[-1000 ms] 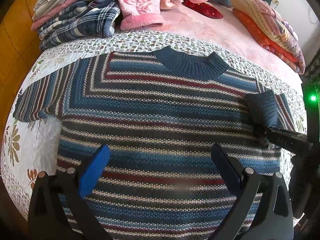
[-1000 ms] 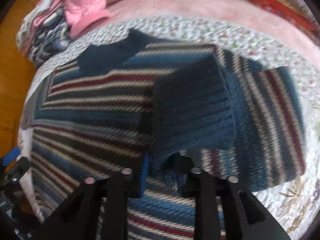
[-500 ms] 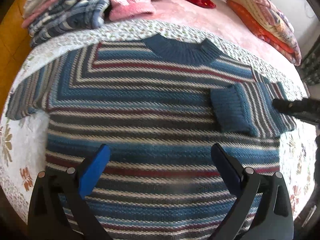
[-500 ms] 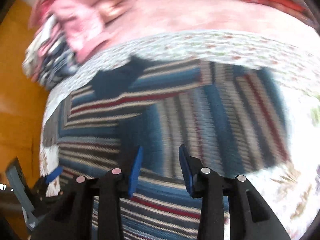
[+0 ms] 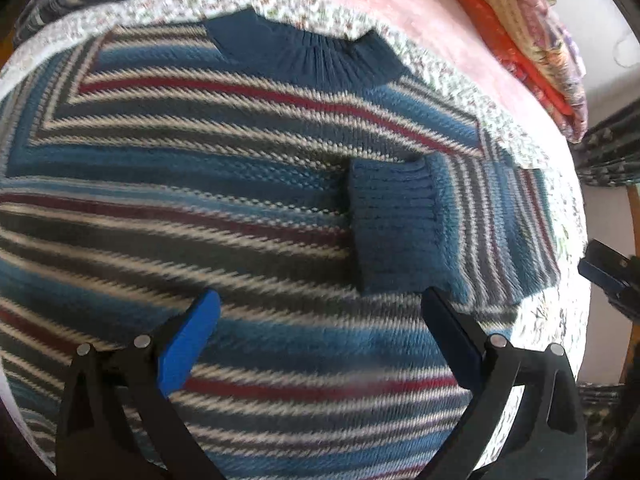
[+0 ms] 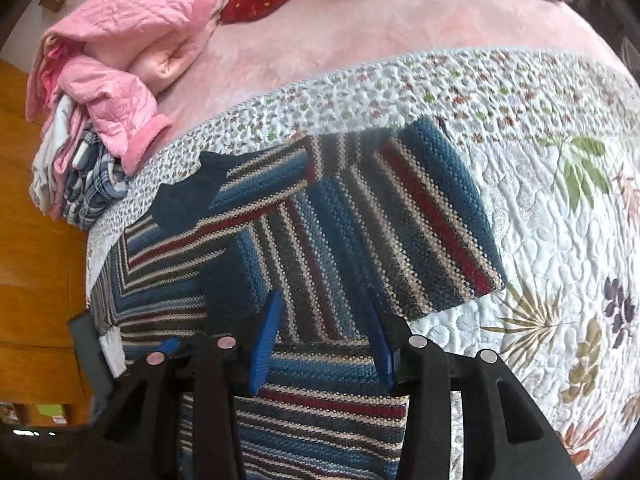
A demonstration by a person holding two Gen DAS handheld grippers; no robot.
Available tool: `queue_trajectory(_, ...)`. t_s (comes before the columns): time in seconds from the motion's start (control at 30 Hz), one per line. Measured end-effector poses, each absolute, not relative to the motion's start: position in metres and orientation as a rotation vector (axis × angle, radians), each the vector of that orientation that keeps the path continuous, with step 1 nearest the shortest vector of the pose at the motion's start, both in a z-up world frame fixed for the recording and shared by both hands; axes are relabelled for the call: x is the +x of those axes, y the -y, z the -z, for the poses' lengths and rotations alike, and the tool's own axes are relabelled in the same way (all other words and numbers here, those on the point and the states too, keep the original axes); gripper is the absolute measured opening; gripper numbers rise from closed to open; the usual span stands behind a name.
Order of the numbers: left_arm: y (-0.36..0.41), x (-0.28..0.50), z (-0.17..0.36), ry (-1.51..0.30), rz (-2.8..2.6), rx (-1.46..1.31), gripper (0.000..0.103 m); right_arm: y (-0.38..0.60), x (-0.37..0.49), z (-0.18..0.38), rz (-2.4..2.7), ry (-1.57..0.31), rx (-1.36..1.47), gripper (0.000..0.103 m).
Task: Fold small clothes
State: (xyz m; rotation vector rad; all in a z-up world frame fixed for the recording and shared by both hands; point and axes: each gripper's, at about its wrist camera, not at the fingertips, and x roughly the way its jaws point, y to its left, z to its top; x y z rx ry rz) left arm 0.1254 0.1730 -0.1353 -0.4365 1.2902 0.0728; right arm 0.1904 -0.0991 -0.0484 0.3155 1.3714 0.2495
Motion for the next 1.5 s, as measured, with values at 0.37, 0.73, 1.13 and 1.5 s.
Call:
queue_trajectory(0.37, -0.128, 0.156, 0.134, -1.305, -0.009, -0.397, 0.056, 0.124, 0.198, 0.048, -0.214, -1.364, 0.382, 0.044)
queue_trajectory(0.73, -0.142, 0.140, 0.098, -1.182, -0.017, -0.428, 0.021, 0.139, 0.203, 0.051, -0.169, -1.362, 0.411, 0.044)
queue_trajectory(1.13, -0.220, 0.122, 0.048, -1.061, -0.109, -0.378, 0.021, 0.135, 0.208, 0.078, -0.162, -1.405, 0.391, 0.044)
queue_trajectory(1.5, -0.294, 0.113, 0.047, -1.016, -0.241, -0.413, 0.021, 0.119, 0.209, 0.107, -0.207, -1.450, 0.378, 0.044)
